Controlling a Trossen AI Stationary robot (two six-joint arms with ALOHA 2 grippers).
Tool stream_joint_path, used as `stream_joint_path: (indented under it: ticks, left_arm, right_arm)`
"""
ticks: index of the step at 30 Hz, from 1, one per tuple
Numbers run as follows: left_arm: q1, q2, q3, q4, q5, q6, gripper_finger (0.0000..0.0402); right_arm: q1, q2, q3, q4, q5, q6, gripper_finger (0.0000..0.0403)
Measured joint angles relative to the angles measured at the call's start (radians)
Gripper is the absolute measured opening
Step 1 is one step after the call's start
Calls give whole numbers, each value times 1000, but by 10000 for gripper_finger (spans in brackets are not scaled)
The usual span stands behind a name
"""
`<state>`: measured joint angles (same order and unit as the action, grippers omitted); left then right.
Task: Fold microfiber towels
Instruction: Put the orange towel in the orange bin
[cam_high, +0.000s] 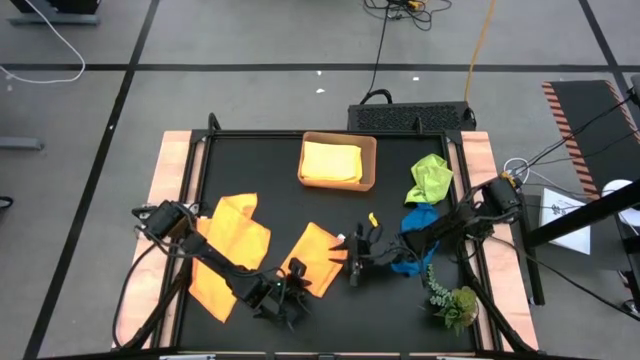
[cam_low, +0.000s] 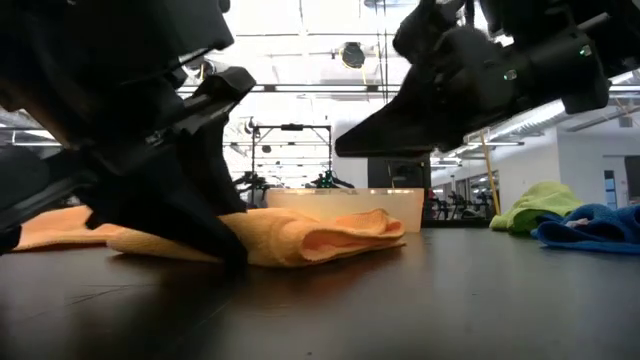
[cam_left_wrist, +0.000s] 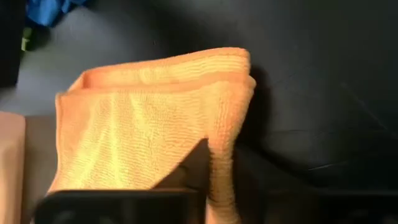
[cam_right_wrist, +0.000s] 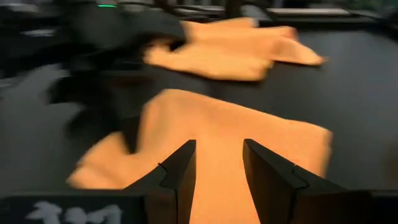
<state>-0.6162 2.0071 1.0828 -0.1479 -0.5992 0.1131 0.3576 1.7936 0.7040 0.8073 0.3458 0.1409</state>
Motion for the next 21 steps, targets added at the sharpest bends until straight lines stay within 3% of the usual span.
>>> stream_joint_path:
  ticks: [2,13,21]
  left_arm:
    - [1,0,0,-4,1,2,15]
    - [1,-67,-8,-49,55,9,5]
    - [2,-197,-6,-105,72,-19,4]
  right_arm:
    - [17,0,0,23,-40,-35,125]
    - [129,78,69,16,-63,-207,134]
    - [136,152,146,6,-51,-290,209]
